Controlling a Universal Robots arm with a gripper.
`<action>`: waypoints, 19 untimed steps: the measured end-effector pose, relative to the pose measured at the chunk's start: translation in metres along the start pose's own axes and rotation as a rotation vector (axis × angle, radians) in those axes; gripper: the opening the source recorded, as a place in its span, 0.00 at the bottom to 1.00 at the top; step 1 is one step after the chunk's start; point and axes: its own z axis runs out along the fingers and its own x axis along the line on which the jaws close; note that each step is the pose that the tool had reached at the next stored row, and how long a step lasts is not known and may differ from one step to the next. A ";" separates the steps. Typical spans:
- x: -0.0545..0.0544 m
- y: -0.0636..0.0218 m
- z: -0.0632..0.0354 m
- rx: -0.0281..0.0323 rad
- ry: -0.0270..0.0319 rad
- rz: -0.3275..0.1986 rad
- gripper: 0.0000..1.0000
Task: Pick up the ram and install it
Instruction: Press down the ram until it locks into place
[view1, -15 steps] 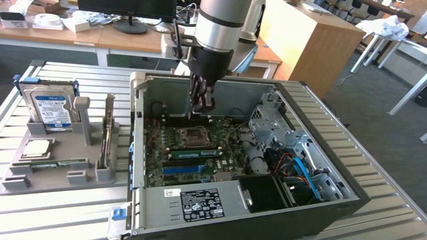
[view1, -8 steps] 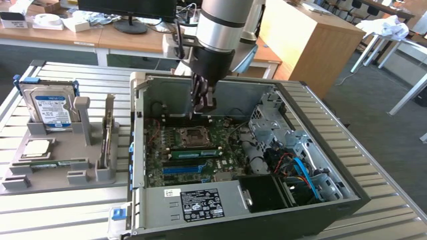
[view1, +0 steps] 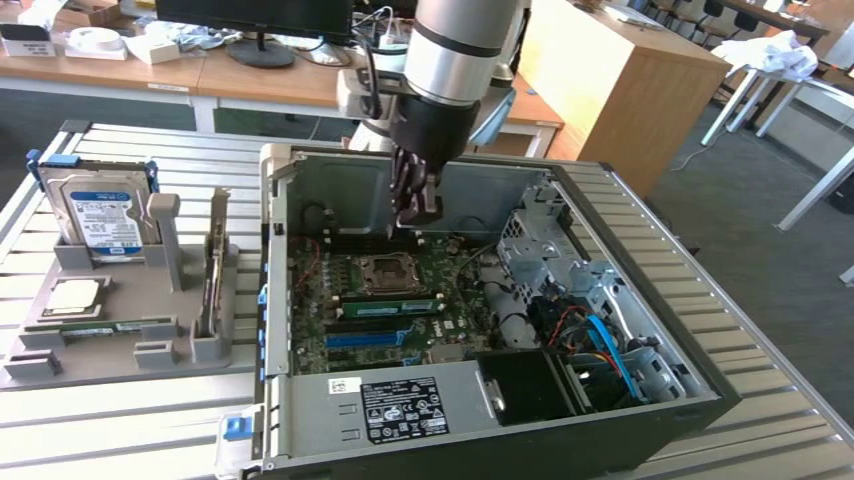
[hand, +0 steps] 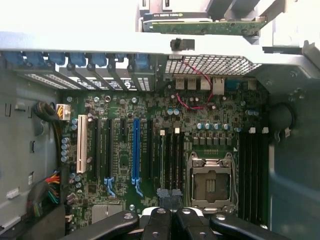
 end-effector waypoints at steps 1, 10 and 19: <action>0.000 -0.0015 -0.0001 0.0000 0.0000 0.000 0.10; 0.000 -0.0148 -0.0006 0.0000 0.0000 0.000 0.10; 0.000 -0.0255 -0.0010 0.0000 -0.0001 0.000 0.10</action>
